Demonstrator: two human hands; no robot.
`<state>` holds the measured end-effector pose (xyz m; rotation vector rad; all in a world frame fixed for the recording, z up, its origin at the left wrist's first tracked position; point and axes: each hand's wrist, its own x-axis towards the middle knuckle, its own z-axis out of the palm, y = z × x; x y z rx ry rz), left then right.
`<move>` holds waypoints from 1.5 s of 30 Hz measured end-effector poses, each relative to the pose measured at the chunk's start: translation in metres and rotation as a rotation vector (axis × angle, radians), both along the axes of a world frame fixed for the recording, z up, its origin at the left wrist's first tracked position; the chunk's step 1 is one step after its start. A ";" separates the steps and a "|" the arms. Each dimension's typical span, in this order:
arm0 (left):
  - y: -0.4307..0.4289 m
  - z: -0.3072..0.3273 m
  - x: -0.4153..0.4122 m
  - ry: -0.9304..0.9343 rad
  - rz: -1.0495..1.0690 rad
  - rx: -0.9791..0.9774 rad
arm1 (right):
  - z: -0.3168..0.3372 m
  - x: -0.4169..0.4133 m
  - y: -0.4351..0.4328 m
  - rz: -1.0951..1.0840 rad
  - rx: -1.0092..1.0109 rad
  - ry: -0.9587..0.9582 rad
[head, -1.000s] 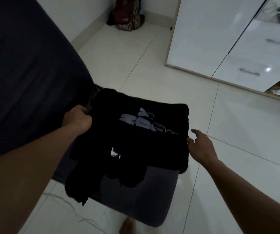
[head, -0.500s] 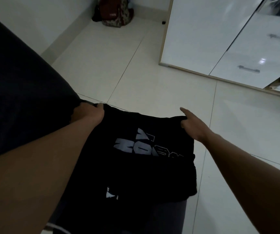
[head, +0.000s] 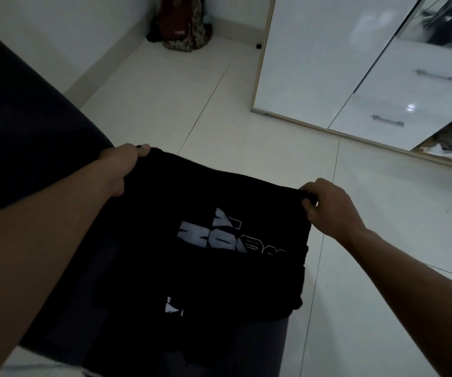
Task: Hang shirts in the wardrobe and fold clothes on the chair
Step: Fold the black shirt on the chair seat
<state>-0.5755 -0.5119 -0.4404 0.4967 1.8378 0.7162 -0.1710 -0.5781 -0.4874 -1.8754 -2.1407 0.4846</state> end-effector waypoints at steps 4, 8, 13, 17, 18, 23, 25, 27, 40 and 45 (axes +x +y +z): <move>-0.026 0.019 -0.002 -0.090 0.041 0.062 | -0.003 0.008 -0.028 0.272 0.118 -0.122; -0.064 0.016 -0.005 -0.009 0.026 0.069 | -0.014 0.012 -0.055 0.377 0.160 -0.252; -0.098 0.005 -0.009 0.113 -0.126 0.020 | -0.038 0.015 -0.086 0.322 0.106 -0.276; -0.106 0.001 -0.015 0.005 -0.115 -0.067 | -0.047 0.011 -0.098 0.090 -0.008 -0.248; -0.107 0.000 -0.015 -0.007 -0.111 -0.073 | -0.047 0.010 -0.098 0.029 -0.055 -0.232; -0.098 -0.005 -0.005 0.065 -0.165 -0.122 | -0.052 0.002 -0.094 -0.313 -0.215 0.046; -0.087 -0.001 0.000 0.016 -0.151 -0.129 | -0.050 -0.002 -0.092 -0.458 -0.208 0.275; -0.077 0.002 0.003 0.048 -0.159 -0.120 | -0.046 -0.005 -0.087 -0.518 -0.177 0.372; -0.014 0.023 0.026 0.064 -0.267 -0.170 | -0.030 -0.003 -0.016 -0.589 -0.048 0.312; -0.021 0.035 0.025 -0.045 -0.007 0.246 | -0.035 -0.001 -0.033 -0.518 0.054 0.304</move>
